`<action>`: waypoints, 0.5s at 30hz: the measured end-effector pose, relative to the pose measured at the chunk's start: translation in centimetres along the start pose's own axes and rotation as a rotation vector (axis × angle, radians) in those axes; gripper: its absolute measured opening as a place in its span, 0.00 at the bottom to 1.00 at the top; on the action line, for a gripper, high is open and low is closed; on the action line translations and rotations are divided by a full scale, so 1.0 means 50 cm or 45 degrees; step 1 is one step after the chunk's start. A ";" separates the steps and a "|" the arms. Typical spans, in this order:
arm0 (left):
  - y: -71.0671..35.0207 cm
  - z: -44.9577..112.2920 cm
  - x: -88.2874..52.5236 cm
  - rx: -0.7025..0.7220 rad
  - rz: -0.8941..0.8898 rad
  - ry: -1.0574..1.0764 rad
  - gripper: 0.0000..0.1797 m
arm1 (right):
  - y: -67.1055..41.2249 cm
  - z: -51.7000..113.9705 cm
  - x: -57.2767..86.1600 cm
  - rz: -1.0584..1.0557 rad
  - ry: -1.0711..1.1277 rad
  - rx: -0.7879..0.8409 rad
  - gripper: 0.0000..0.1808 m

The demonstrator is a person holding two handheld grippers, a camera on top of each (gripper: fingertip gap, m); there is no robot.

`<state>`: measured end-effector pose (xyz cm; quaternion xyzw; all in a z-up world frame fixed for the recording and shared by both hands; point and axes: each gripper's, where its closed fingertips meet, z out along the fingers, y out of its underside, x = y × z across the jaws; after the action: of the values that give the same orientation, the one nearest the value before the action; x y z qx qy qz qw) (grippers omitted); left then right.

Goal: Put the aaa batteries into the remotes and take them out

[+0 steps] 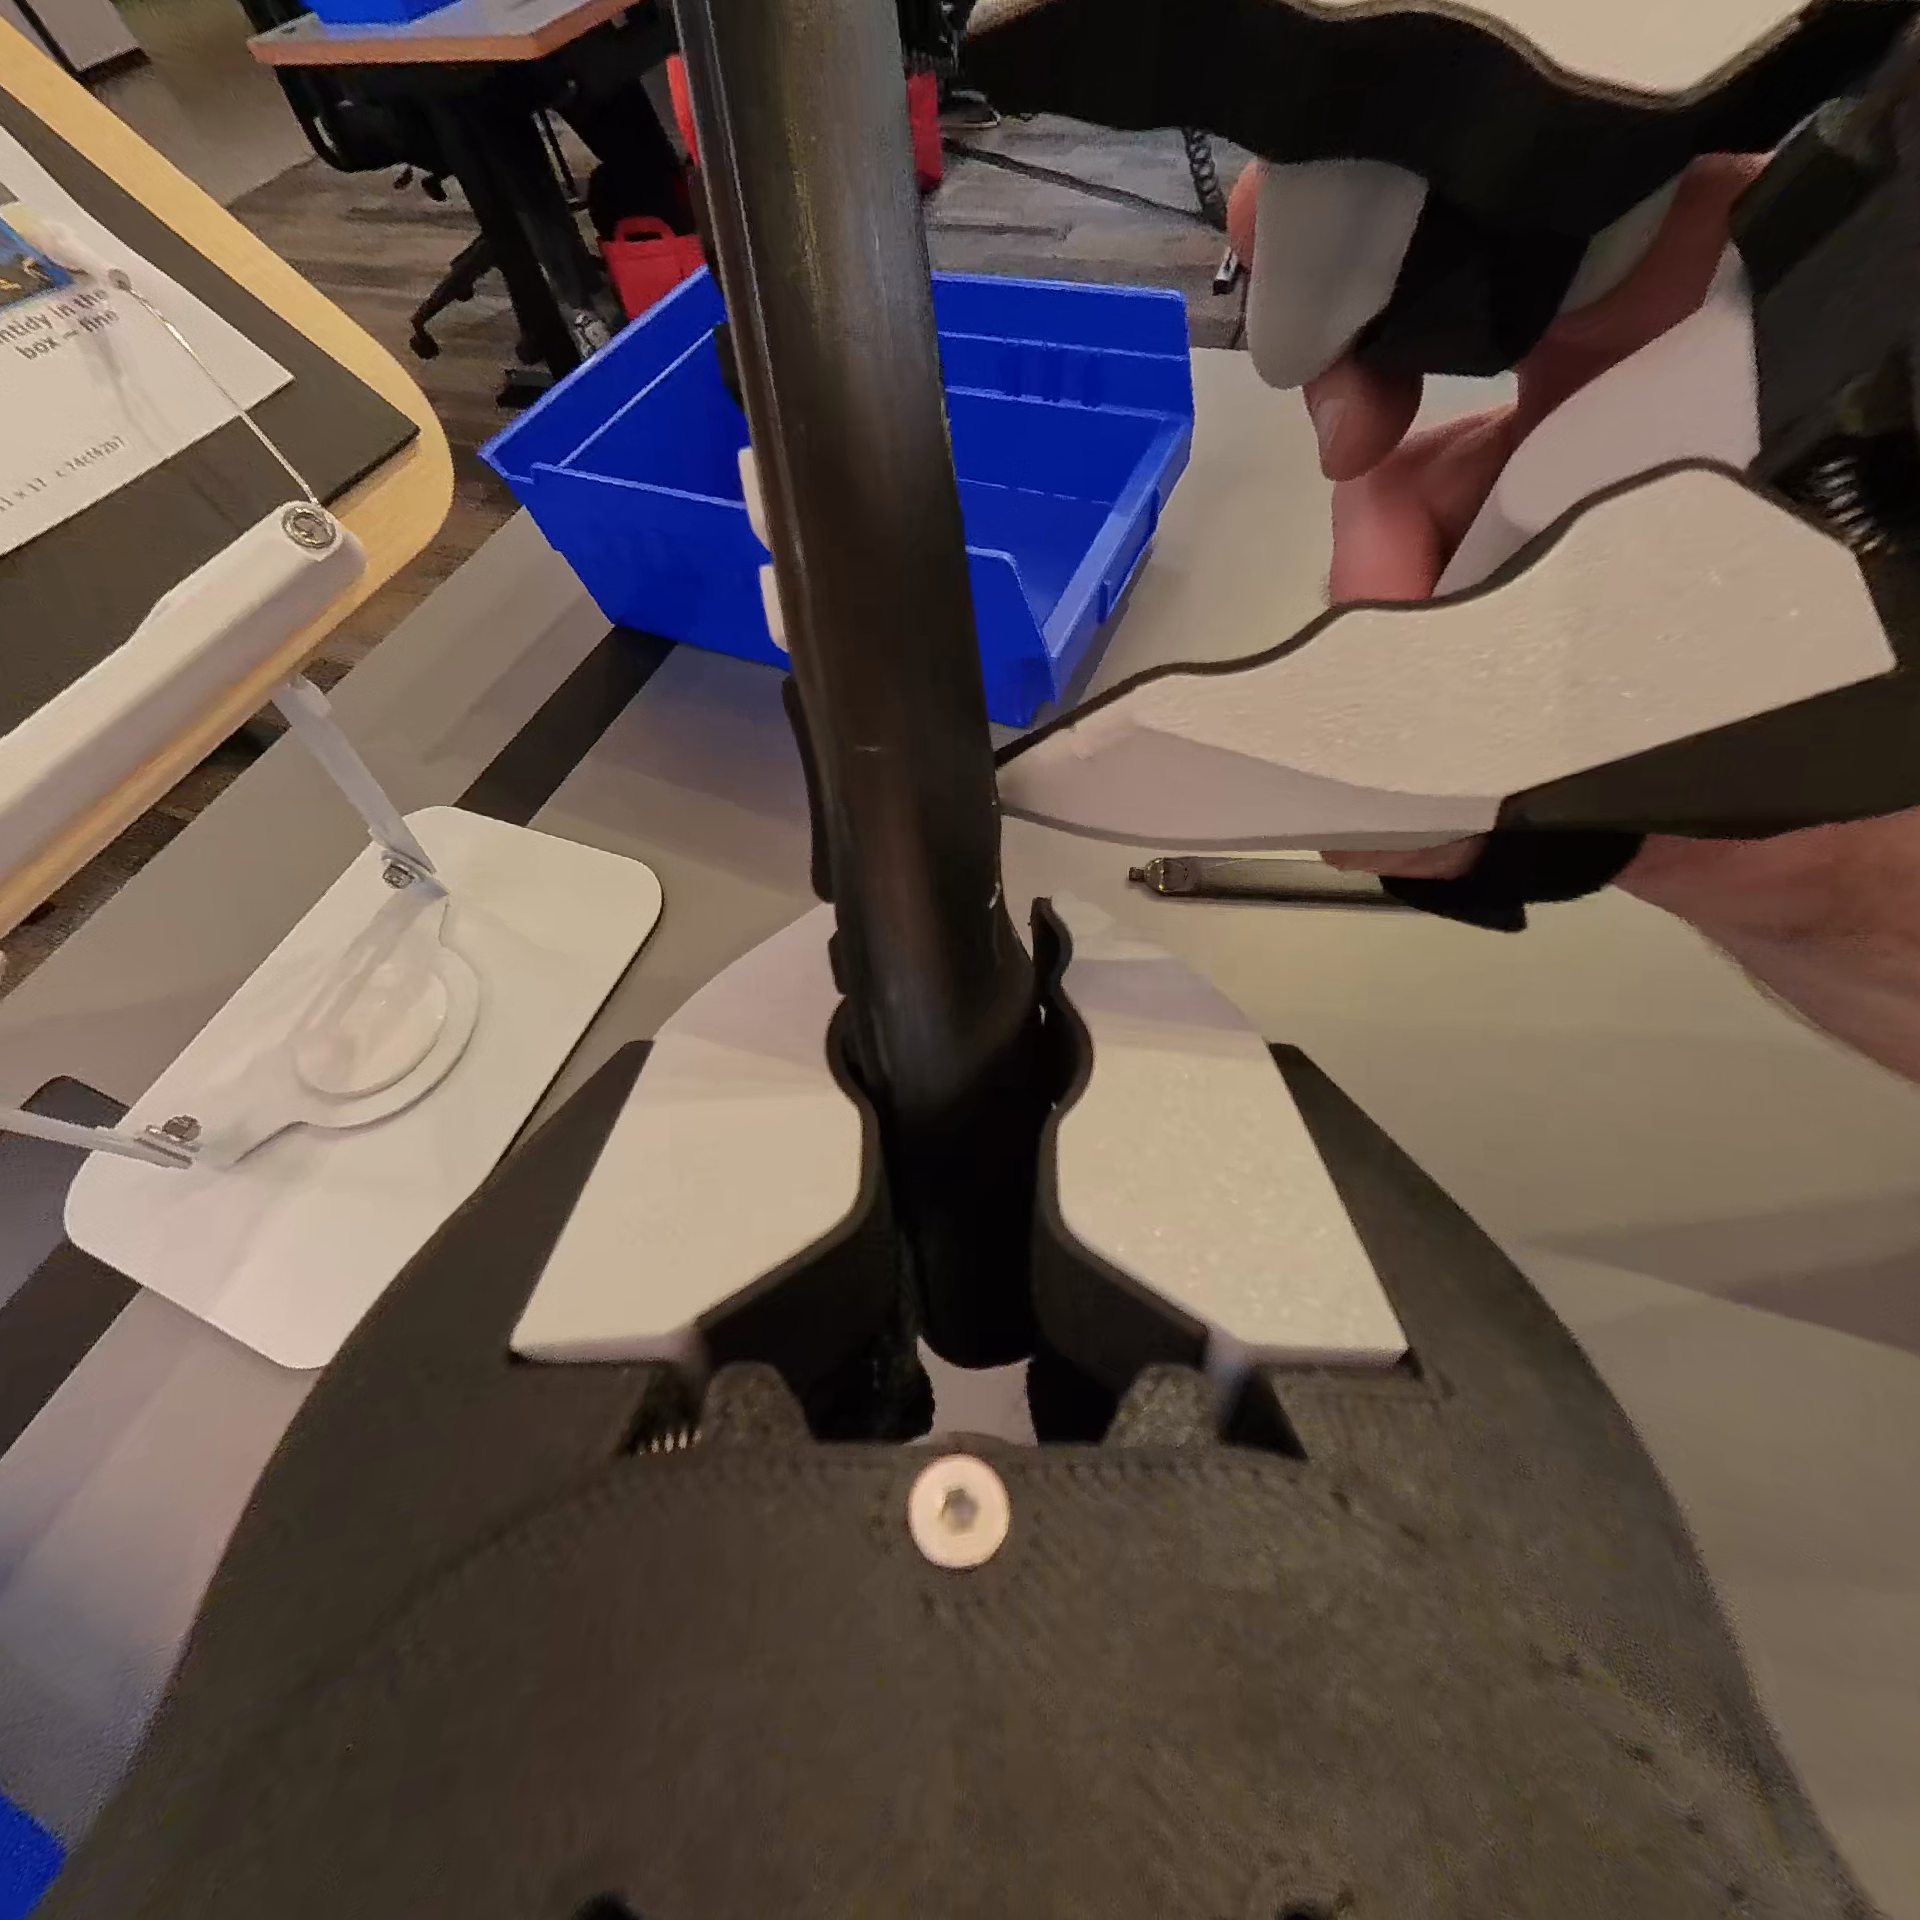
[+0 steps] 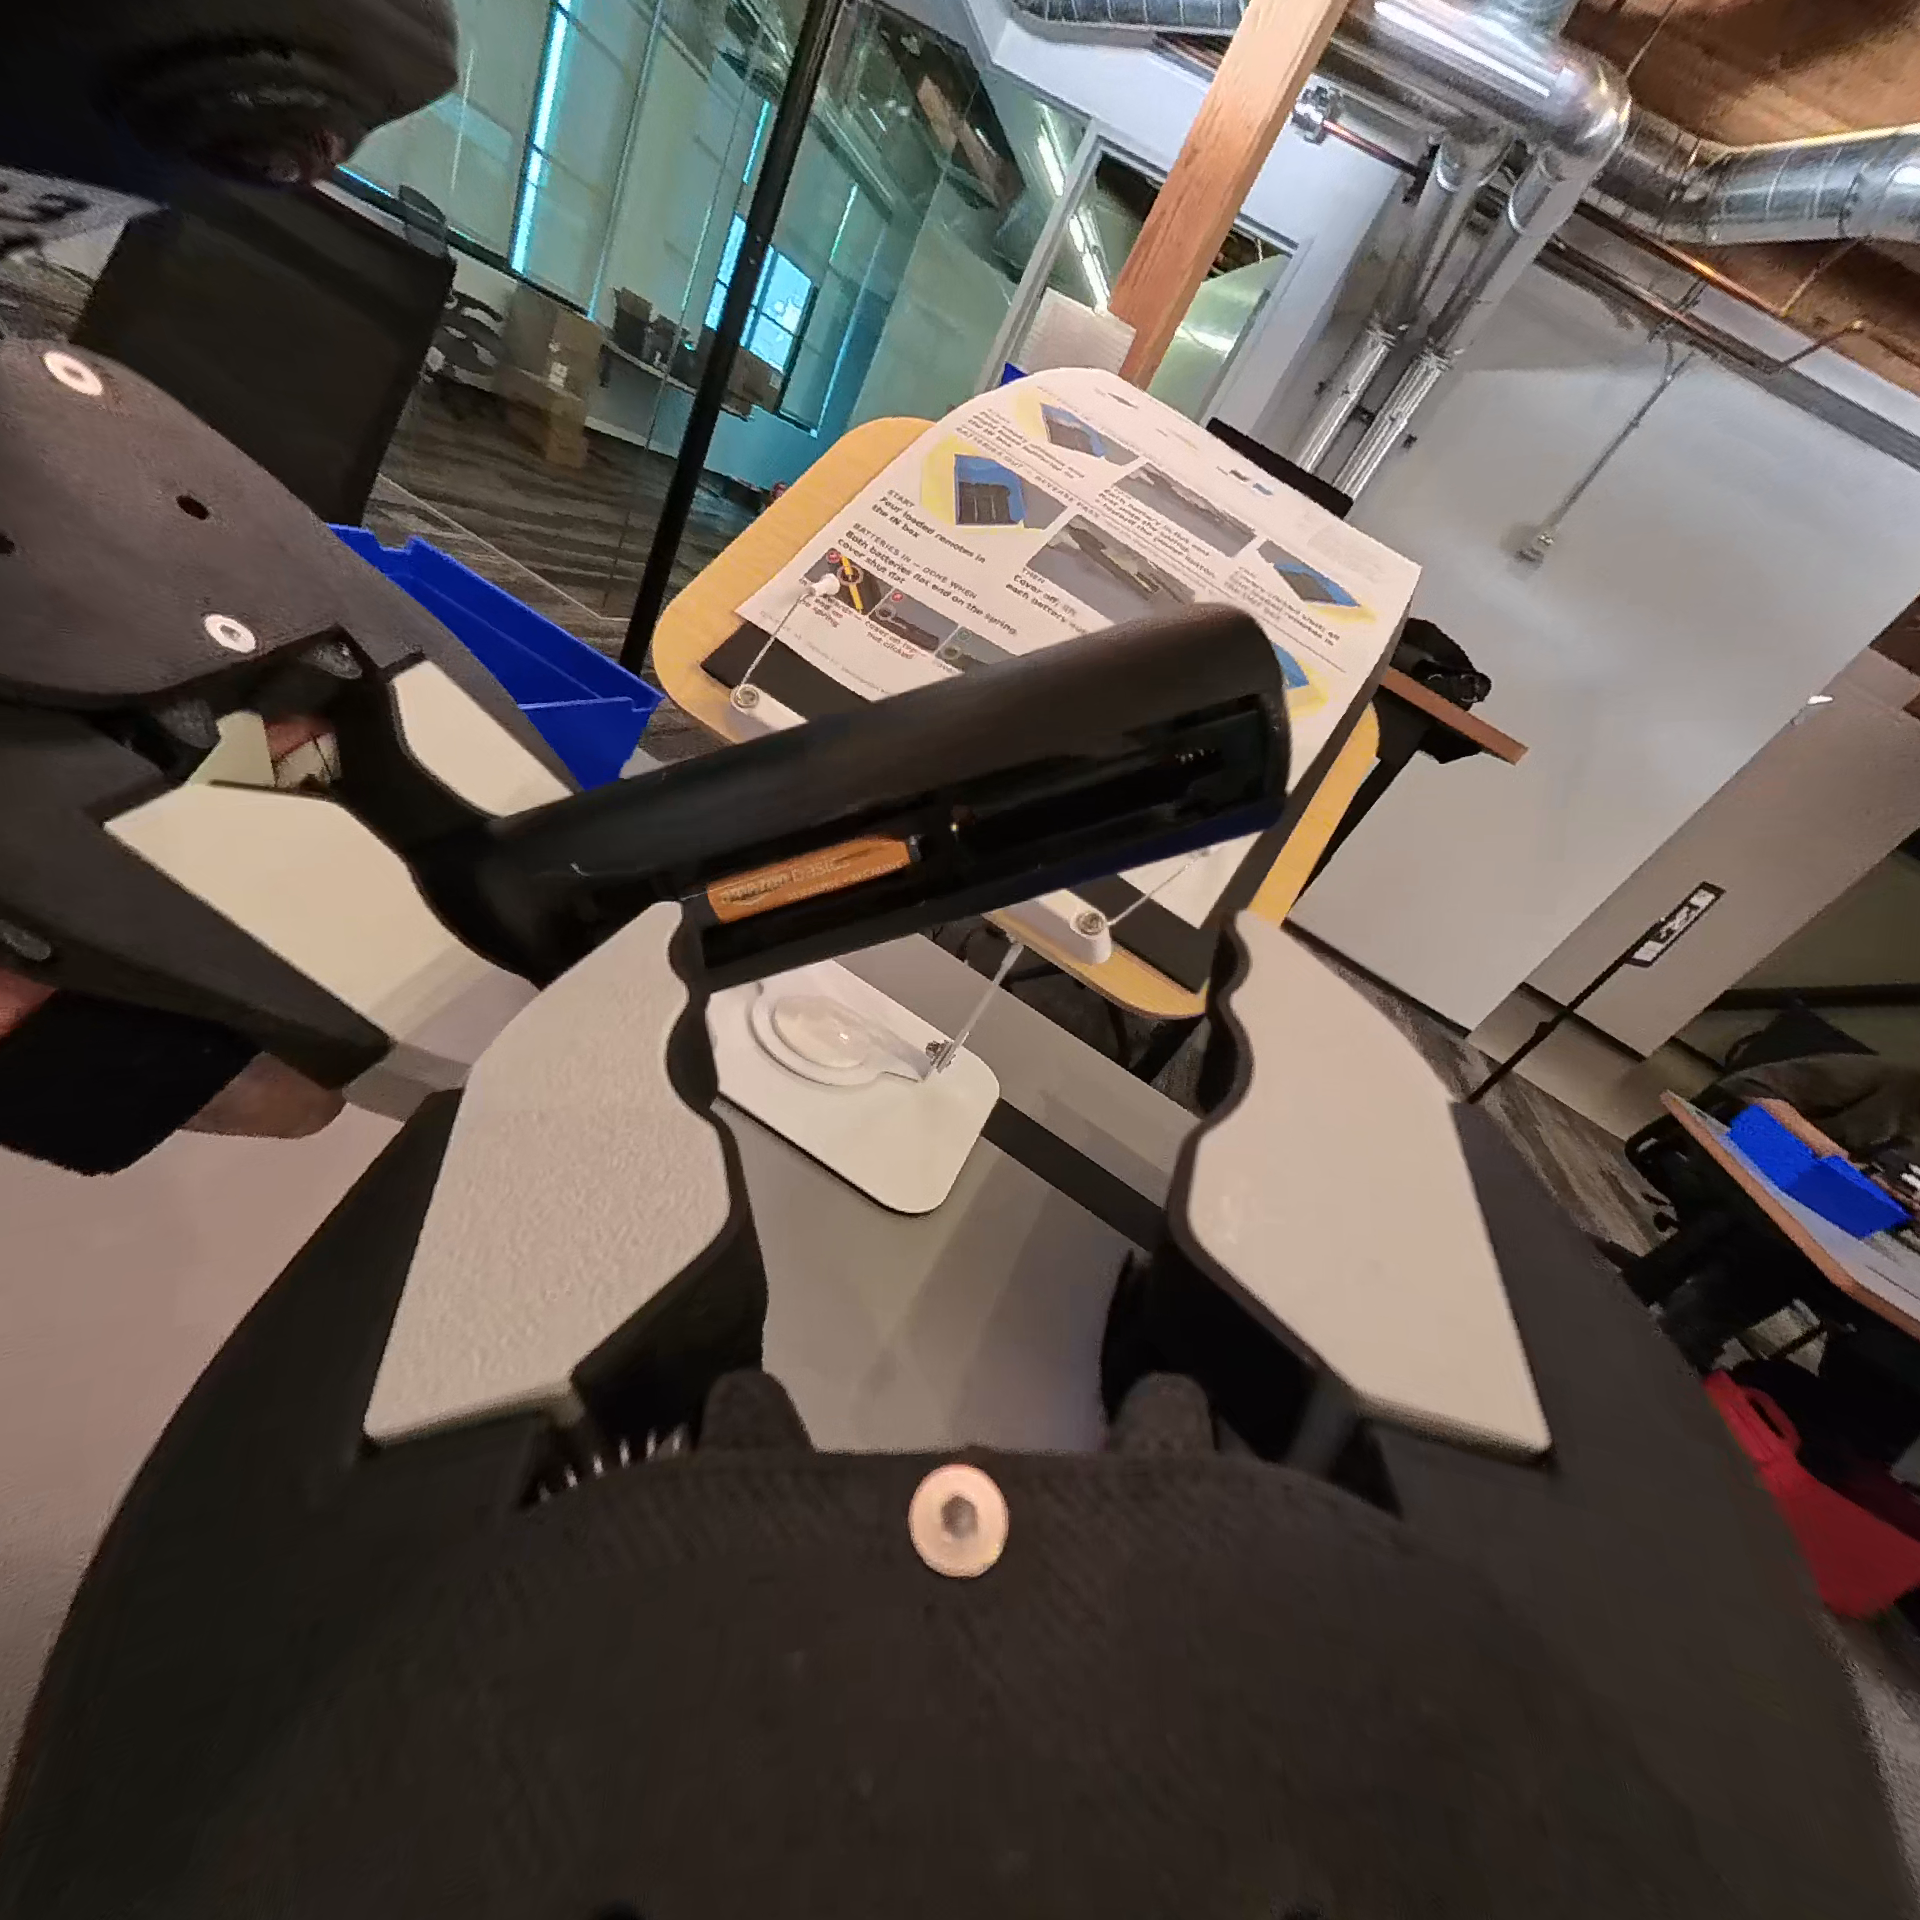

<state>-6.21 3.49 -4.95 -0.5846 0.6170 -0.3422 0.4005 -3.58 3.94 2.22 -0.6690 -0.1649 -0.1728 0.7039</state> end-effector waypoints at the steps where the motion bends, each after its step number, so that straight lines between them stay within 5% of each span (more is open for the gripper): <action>1: -0.001 0.000 0.000 0.004 0.000 -0.002 0.15 | -0.001 -0.001 -0.003 -0.012 -0.006 0.010 0.49; 15: -0.009 -0.013 0.037 0.014 0.048 0.091 0.15 | -0.020 -0.016 -0.009 -0.036 -0.184 0.052 0.56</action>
<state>-6.58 1.57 -4.42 -0.5582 0.6399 -0.3586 0.3877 -4.46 3.08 2.82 -0.6627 -0.2282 -0.1306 0.7012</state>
